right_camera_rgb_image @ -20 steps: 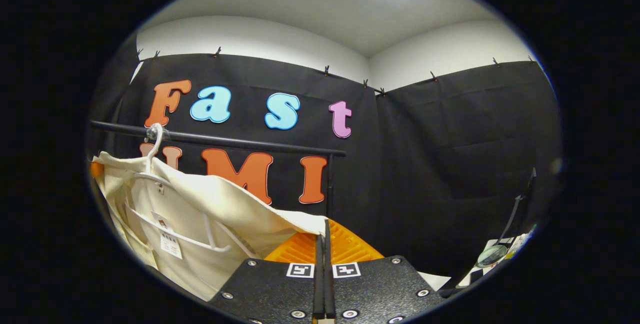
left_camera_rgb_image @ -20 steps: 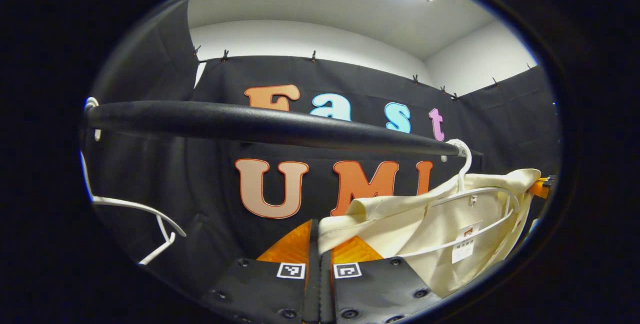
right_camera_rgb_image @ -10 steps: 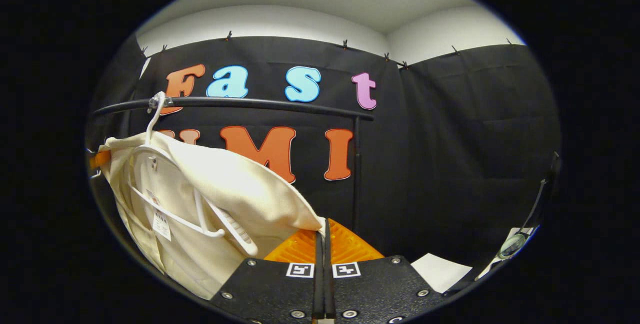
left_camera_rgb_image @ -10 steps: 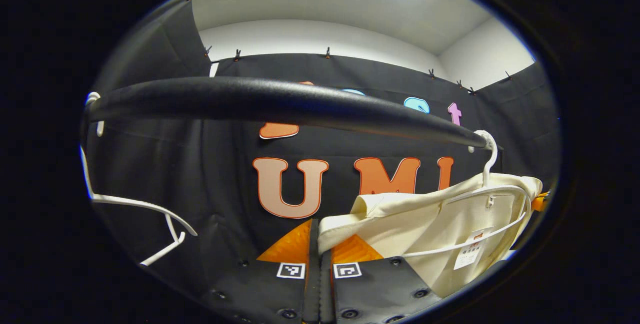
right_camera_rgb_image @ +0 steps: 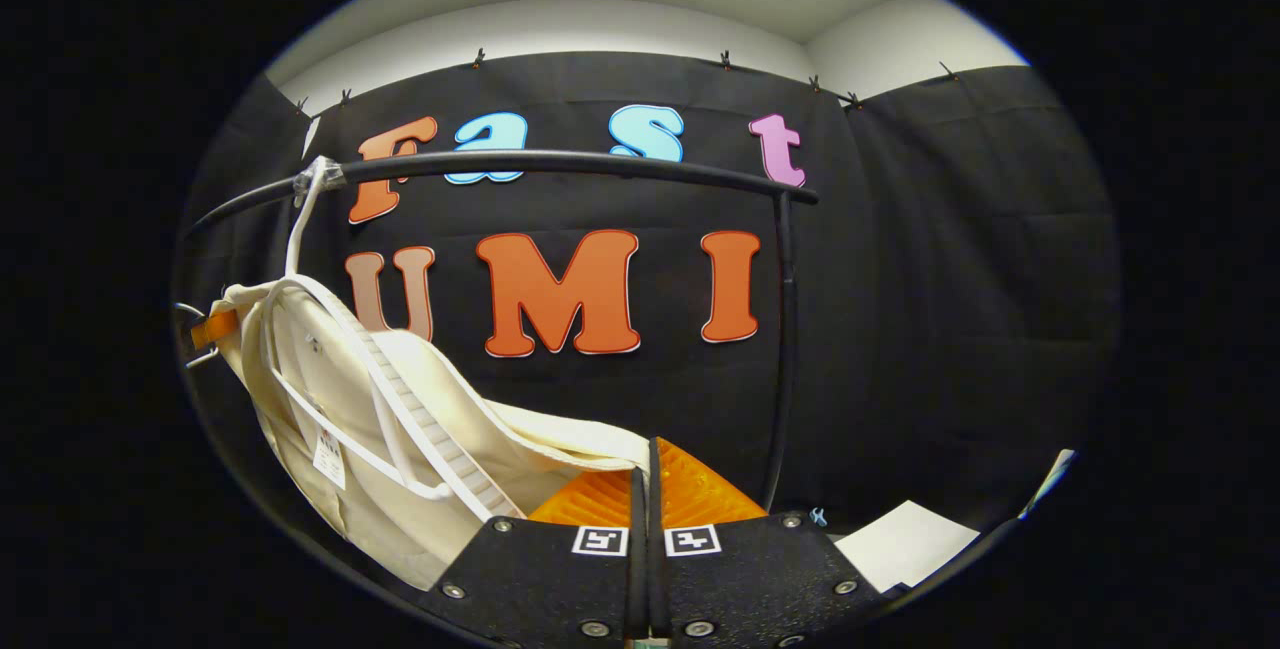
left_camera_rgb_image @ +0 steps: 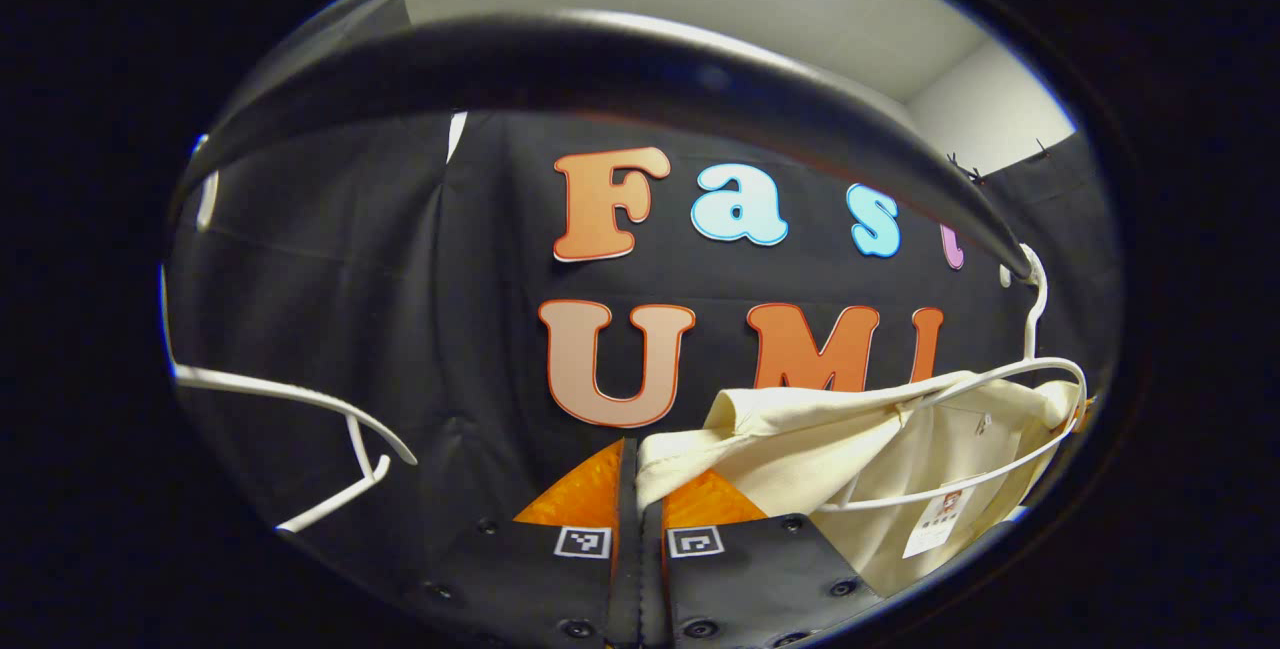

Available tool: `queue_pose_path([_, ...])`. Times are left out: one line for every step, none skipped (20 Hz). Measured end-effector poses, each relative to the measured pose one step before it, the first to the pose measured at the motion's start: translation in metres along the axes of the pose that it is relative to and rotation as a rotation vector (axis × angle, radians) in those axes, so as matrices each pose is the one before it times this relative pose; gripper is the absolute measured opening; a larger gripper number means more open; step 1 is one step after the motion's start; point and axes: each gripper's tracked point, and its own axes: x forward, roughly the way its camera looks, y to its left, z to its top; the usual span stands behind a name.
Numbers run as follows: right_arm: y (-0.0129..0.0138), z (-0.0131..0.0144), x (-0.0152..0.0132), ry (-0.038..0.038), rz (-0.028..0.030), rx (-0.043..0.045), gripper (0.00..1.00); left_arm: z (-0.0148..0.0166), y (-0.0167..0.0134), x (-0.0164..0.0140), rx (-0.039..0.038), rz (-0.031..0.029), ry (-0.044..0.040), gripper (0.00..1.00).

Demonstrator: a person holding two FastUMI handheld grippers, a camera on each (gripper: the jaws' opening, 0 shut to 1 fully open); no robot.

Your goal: Grasp the clothes on the hanger with both hands and then place them into the laundry hamper below.

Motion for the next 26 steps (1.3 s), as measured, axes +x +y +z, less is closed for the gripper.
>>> queue_pose_path([-0.00030,0.00039,-0.00086,-0.00625,0.00757,0.02340,0.00,-0.00503,-0.00109,-0.00215,0.00340,-0.00525,0.00917,0.06])
queue_pose_path([-0.00108,0.00062,-0.00243,-0.01126,0.00340,0.01303,0.00,-0.00043,-0.00015,-0.00239,0.01859,-0.00279,-0.00037,0.07])
queue_pose_path([-0.00166,0.00012,-0.00388,-0.01098,0.00148,0.00324,0.00,-0.00010,-0.00025,-0.00225,0.02269,0.00202,-0.00447,0.06])
queue_pose_path([-0.00181,0.00024,-0.00404,-0.00991,0.00519,-0.00006,0.00,0.00114,-0.00161,-0.00020,0.01476,0.00129,-0.00527,0.08])
queue_pose_path([-0.00047,0.00080,-0.00428,-0.01099,0.00975,0.00779,0.00,-0.00209,-0.00094,-0.00043,-0.00096,-0.00013,0.00270,0.06])
queue_pose_path([0.00011,-0.00036,-0.00500,-0.00985,0.01433,0.01235,0.00,-0.00368,-0.00085,0.00169,-0.01434,-0.00171,0.01172,0.07])
queue_pose_path([0.00067,-0.00289,-0.00276,0.00011,0.00594,0.01031,0.00,-0.00765,0.00201,0.00180,-0.01925,0.00140,0.01998,0.07])
queue_pose_path([-0.00338,-0.00616,-0.00220,0.00795,0.00436,0.01004,0.00,-0.00904,-0.00027,0.00079,-0.02478,-0.00457,0.02480,0.07])
queue_pose_path([-0.00153,-0.00570,-0.00302,0.00726,-0.00062,0.01501,0.00,-0.00731,-0.00001,-0.00064,-0.02017,0.00070,0.02086,0.07])
queue_pose_path([-0.00095,-0.00231,-0.00347,0.00449,0.00202,0.01031,0.00,-0.00505,0.00312,-0.00353,-0.00364,0.00786,0.01162,0.07])
queue_pose_path([0.00238,-0.00289,-0.00376,0.00374,0.00076,0.00071,0.00,-0.00526,0.00326,-0.00261,0.00600,0.00846,0.00948,0.07])
queue_pose_path([0.00144,-0.00378,-0.00270,0.00464,-0.00084,-0.00992,0.00,-0.00362,0.00086,-0.00019,0.00149,0.00350,0.00967,0.06])
queue_pose_path([0.00115,-0.00378,-0.00241,0.00506,-0.00140,-0.01288,0.00,-0.00322,0.00229,-0.00236,-0.00067,0.00201,0.00844,0.07])
queue_pose_path([0.00102,-0.00248,-0.00394,0.00220,-0.00157,-0.00888,0.00,-0.00178,0.00152,-0.00383,0.00373,0.00204,0.00246,0.07])
queue_pose_path([0.00082,-0.00161,-0.00433,-0.00056,-0.00108,-0.00337,0.00,-0.00103,0.00114,-0.00422,0.00842,0.00006,-0.00193,0.07])
queue_pose_path([0.00195,0.00071,-0.00189,-0.00162,0.00050,0.00175,0.00,-0.00079,-0.00086,-0.00512,0.00563,-0.00268,-0.00366,0.07])
queue_pose_path([0.00025,-0.00093,-0.00376,-0.00077,0.00174,0.00689,0.00,0.00033,0.00164,-0.00305,0.00547,-0.00027,0.00042,0.07])
queue_pose_path([0.00122,-0.00174,-0.00252,0.00178,0.00251,0.00734,0.00,-0.00144,0.00137,-0.00122,0.00139,0.00051,0.00683,0.08])
queue_pose_path([0.00139,-0.00212,-0.00411,0.00351,0.00211,0.00371,0.00,-0.00154,-0.00015,-0.00112,-0.00597,-0.00026,0.00414,0.07])
queue_pose_path([0.00090,-0.00262,-0.00279,0.00425,0.00238,-0.00159,0.00,-0.00132,0.00146,-0.00152,0.00107,0.00473,0.00293,0.07])
queue_pose_path([0.00219,-0.00398,-0.00233,0.00690,0.00240,-0.00571,0.00,-0.00412,0.00183,-0.00054,0.00319,0.00541,0.00556,0.06])
queue_pose_path([0.00215,-0.00451,-0.00293,0.00606,0.00288,-0.00486,0.00,-0.00746,0.00348,-0.00525,0.00264,0.00591,0.01012,0.06])
queue_pose_path([0.00185,-0.00407,-0.00210,0.00743,0.00294,-0.00365,0.00,-0.00758,0.00283,-0.00427,0.00291,0.00325,0.01215,0.07])
queue_pose_path([0.00188,-0.00333,-0.00145,0.00765,0.00178,-0.00128,0.00,-0.00860,0.00245,-0.00379,0.00163,0.00385,0.01546,0.06])
queue_pose_path([0.00247,-0.00427,-0.00071,0.00956,0.00456,0.00118,0.00,-0.00852,0.00347,-0.00265,-0.00198,0.00416,0.01796,0.08])
queue_pose_path([-0.00074,-0.00598,-0.00078,0.01248,-0.00352,-0.00229,0.00,-0.00795,0.00564,-0.00367,-0.00826,0.00244,0.01923,0.08])
